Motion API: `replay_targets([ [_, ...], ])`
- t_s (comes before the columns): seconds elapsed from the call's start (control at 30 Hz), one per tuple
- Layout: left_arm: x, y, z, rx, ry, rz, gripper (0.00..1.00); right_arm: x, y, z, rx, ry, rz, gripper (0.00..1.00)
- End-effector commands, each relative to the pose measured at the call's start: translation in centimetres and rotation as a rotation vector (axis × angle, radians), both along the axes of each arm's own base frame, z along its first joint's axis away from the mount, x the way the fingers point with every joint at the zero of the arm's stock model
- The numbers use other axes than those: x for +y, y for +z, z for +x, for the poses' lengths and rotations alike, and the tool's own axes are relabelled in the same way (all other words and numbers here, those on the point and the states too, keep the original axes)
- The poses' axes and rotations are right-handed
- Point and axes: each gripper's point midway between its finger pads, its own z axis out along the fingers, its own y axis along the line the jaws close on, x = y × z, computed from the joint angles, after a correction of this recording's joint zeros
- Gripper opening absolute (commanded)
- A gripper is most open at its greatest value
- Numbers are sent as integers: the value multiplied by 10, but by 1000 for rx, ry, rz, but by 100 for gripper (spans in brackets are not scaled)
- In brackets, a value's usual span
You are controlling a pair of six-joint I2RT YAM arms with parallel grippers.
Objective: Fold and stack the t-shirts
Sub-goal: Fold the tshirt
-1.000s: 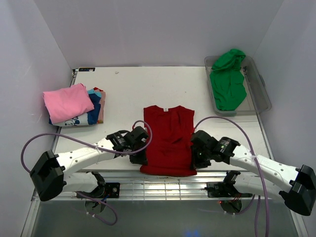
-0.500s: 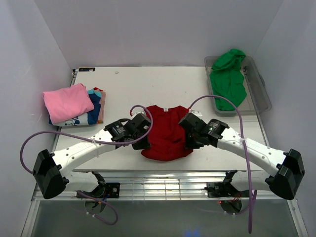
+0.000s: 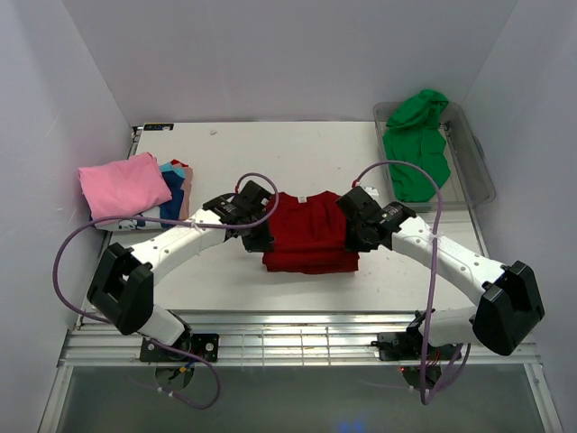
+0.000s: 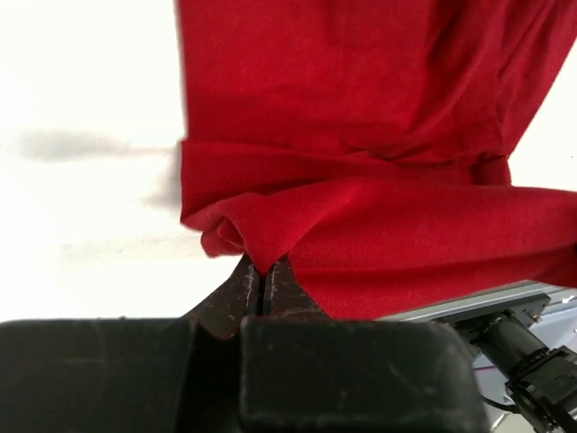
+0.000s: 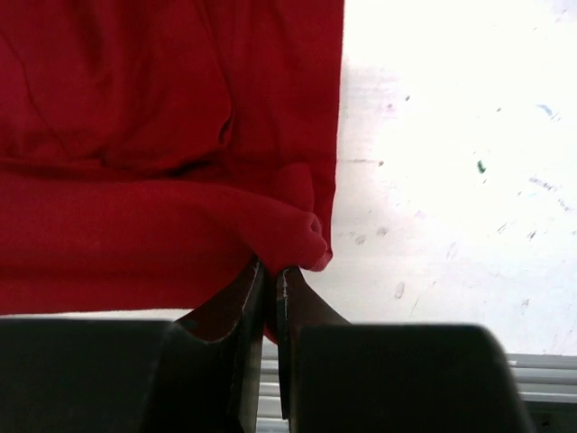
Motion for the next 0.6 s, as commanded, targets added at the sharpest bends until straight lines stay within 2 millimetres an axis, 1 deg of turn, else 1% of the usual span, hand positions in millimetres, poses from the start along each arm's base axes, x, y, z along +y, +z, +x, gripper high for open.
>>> replay_targets([
  [0.0, -12, 21, 24, -57, -37, -51, 0, -5, 12, 33, -79, 13, -24, 8],
  [0.07, -12, 19, 32, -61, -36, -47, 0, -6, 11, 45, -79, 6, -30, 8],
  [0.1, -12, 15, 35, -53, -40, -38, 0, -7, 12, 50, -82, 14, -37, 8],
  [0.17, -14, 20, 44, -69, -37, -46, 0, -5, 15, 64, -88, 11, -40, 8],
  [0.2, -14, 20, 48, -71, -36, -43, 0, -4, 16, 68, -89, 13, -42, 8],
  [0.23, -16, 26, 54, -86, -33, -49, 0, -4, 17, 72, -92, 21, -47, 8],
  [0.27, -14, 28, 58, -92, -26, -51, 0, -5, 15, 77, -84, 20, -55, 8],
  [0.3, -14, 29, 61, -95, -23, -52, 0, -2, 20, 83, -96, 20, -46, 8],
  [0.33, -14, 27, 63, -90, -25, -50, 0, -2, 20, 87, -99, 27, -50, 8],
  [0.37, -13, 29, 69, -95, -20, -53, 0, -2, 16, 91, -89, 27, -54, 8],
  [0.4, -14, 28, 71, -92, -19, -55, 0, 1, 20, 97, -100, 28, -48, 8],
  [0.43, -14, 22, 73, -80, -22, -47, 0, 1, 19, 101, -99, 30, -53, 8],
  [0.47, -13, 22, 77, -81, -17, -47, 0, 1, 12, 105, -82, 38, -65, 8],
  [0.53, -13, 18, 81, -74, -16, -46, 0, 2, 11, 114, -82, 41, -69, 8],
  [0.57, -12, 12, 85, -65, -13, -39, 0, 0, 4, 118, -63, 44, -82, 8],
])
